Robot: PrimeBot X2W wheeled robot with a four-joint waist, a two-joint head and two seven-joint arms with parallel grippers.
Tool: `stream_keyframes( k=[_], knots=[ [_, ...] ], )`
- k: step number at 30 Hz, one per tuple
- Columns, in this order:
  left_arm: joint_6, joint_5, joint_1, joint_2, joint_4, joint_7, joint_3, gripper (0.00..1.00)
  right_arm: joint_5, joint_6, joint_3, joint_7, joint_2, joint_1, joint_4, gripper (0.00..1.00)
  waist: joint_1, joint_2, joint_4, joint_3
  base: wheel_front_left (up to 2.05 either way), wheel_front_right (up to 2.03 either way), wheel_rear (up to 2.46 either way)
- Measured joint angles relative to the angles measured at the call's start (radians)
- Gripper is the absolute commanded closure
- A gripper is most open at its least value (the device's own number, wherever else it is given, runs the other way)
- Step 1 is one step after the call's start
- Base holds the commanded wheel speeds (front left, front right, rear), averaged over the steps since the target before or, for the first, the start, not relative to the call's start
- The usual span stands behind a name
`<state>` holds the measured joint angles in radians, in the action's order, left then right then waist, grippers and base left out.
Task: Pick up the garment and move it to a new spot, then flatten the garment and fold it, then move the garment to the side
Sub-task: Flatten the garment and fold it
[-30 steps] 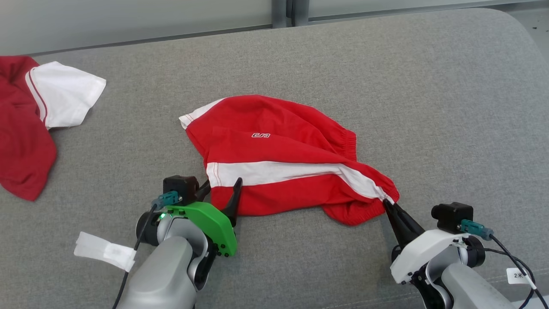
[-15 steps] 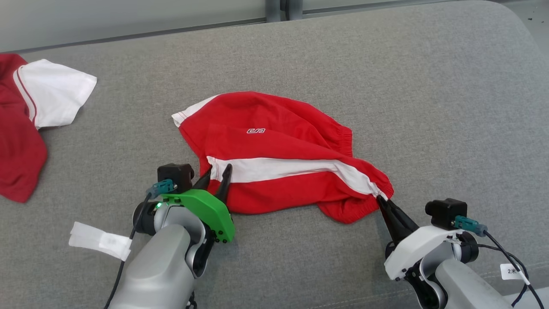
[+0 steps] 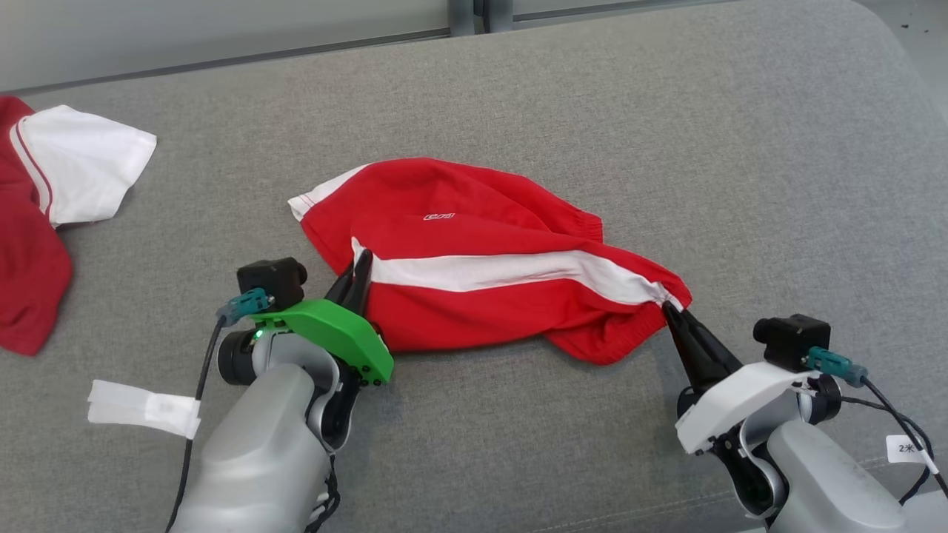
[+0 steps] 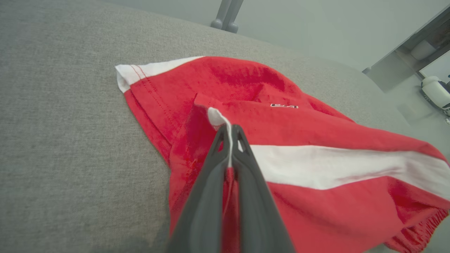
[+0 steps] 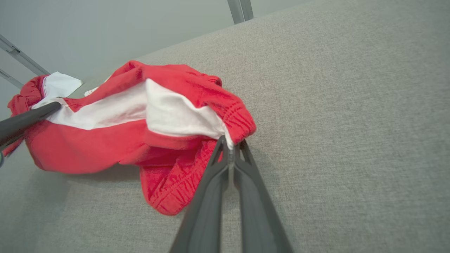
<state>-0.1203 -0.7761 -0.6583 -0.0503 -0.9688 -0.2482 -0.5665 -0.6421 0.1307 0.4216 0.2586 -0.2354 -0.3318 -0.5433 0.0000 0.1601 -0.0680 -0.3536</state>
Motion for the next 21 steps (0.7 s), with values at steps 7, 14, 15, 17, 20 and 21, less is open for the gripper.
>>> stream_keyframes(
  k=[7, 14, 15, 17, 20, 21],
  knots=[
    [-0.007, -0.048, 0.045, -0.037, 0.174, -0.013, 0.096, 1.0, 0.0, 0.0, -0.013, 0.0, -0.054, 0.001, 0.111, 1.0, 0.0, 0.0, 0.011, 0.033, 0.0, 0.0, 0.0],
    [-0.007, -0.03, 0.149, -0.068, 0.471, -0.016, 0.235, 1.0, 0.013, 0.0, -0.02, -0.072, -0.151, -0.005, 0.298, 1.0, 0.0, 0.0, 0.02, 0.091, 0.0, 0.0, 0.0],
    [-0.007, -0.029, 0.161, -0.071, 0.507, -0.016, 0.246, 1.0, 0.013, 0.0, -0.024, -0.089, -0.163, -0.008, 0.331, 1.0, 0.0, -0.0001, 0.021, 0.101, 0.0, 0.0, 0.0],
    [-0.007, -0.027, 0.184, -0.083, 0.569, -0.016, 0.261, 1.0, 0.013, 0.0, -0.029, -0.13, -0.191, -0.014, 0.397, 1.0, 0.0, 0.0, 0.021, 0.123, 0.0, 0.0, 0.0],
    [0.003, -0.029, 0.206, -0.101, 0.663, -0.015, 0.276, 1.0, 0.01, 0.0, -0.042, -0.19, -0.227, -0.027, 0.501, 1.0, 0.0, 0.0, 0.02, 0.157, 0.0, 0.0, 0.0],
    [0.017, -0.029, 0.214, -0.118, 0.732, 0.001, 0.285, 1.0, 0.0, 0.0, -0.059, -0.225, -0.244, -0.035, 0.574, 1.0, 0.0, -0.0001, 0.019, 0.18, 0.0, 0.0, 0.0]
  ],
)
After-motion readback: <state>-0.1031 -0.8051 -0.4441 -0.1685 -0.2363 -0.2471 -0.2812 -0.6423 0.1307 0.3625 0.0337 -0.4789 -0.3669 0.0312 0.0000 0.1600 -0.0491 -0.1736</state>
